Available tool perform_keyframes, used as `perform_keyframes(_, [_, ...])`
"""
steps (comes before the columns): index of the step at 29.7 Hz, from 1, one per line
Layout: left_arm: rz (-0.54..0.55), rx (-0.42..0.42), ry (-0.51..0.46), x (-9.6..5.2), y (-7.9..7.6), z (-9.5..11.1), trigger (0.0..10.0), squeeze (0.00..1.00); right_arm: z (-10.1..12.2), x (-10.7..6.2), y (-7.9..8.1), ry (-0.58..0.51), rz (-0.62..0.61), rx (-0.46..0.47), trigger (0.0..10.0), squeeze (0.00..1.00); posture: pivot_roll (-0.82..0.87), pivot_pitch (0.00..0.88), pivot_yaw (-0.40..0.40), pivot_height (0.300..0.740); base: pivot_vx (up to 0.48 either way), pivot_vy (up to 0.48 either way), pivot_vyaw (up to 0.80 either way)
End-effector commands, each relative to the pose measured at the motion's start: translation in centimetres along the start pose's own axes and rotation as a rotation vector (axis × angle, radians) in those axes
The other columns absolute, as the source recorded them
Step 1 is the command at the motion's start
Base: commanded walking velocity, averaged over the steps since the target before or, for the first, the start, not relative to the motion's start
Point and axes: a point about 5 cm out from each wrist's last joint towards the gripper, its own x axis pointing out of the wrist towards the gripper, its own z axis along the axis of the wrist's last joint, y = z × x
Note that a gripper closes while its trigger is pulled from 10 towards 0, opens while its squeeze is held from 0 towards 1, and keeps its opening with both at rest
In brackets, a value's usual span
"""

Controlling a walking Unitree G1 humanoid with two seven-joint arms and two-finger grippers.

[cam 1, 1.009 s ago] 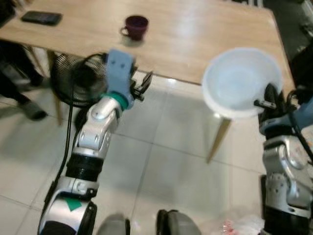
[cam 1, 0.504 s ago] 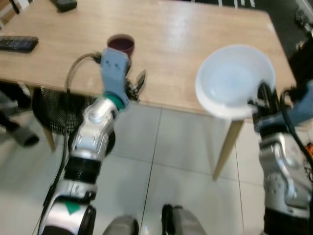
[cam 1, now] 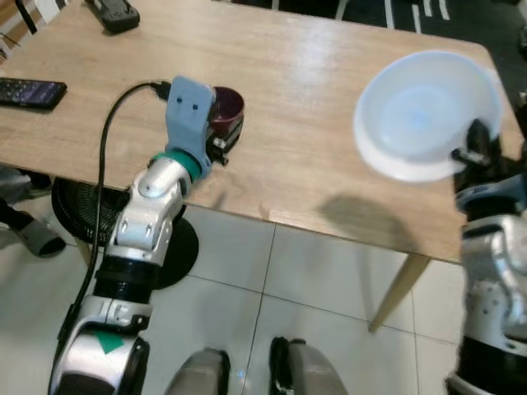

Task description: Setting the table

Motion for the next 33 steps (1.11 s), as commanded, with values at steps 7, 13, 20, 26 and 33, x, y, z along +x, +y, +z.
perform_keyframes(7, [-0.363, 0.059, -0.002, -2.4, -1.4, 1.5, 10.0, 0.0, -3.1, -1.2, -0.3, 0.306, 0.123, 0.011, 10.0, 0.0, 0.07, 0.088, 0.002, 0.74, 0.0, 0.0, 0.0])
perform_keyframes(13, [-0.478, 0.068, 0.024, -3.4, -1.8, 1.5, 10.0, 0.0, -3.1, -1.0, 0.1, 0.357, 0.174, 0.12, 10.0, 0.0, 0.08, 0.084, -0.002, 0.74, 0.0, 0.0, 0.0])
perform_keyframes(20, [-0.469, 0.039, 0.029, -3.3, -2.9, 0.9, 10.0, 0.0, -4.1, 0.1, 2.4, 0.352, 0.134, 0.34, 10.0, 0.0, 0.09, 0.078, -0.004, 0.74, 0.0, 0.0, 0.0])
perform_keyframes(26, [-0.416, 0.017, 0.039, -2.8, -3.3, 0.3, 10.0, 0.0, -6.4, 0.8, 4.3, 0.412, 0.103, 0.373, 10.0, 0.0, 0.09, 0.076, -0.002, 0.74, 0.0, 0.0, 0.0])
perform_keyframes(33, [-0.395, 0.01, 0.047, -2.7, -3.3, 0.1, 10.0, 0.0, -7.8, 1.3, 4.8, 0.453, 0.067, 0.379, 10.0, 0.0, 0.1, 0.08, -0.003, 0.74, 0.0, 0.0, 0.0])
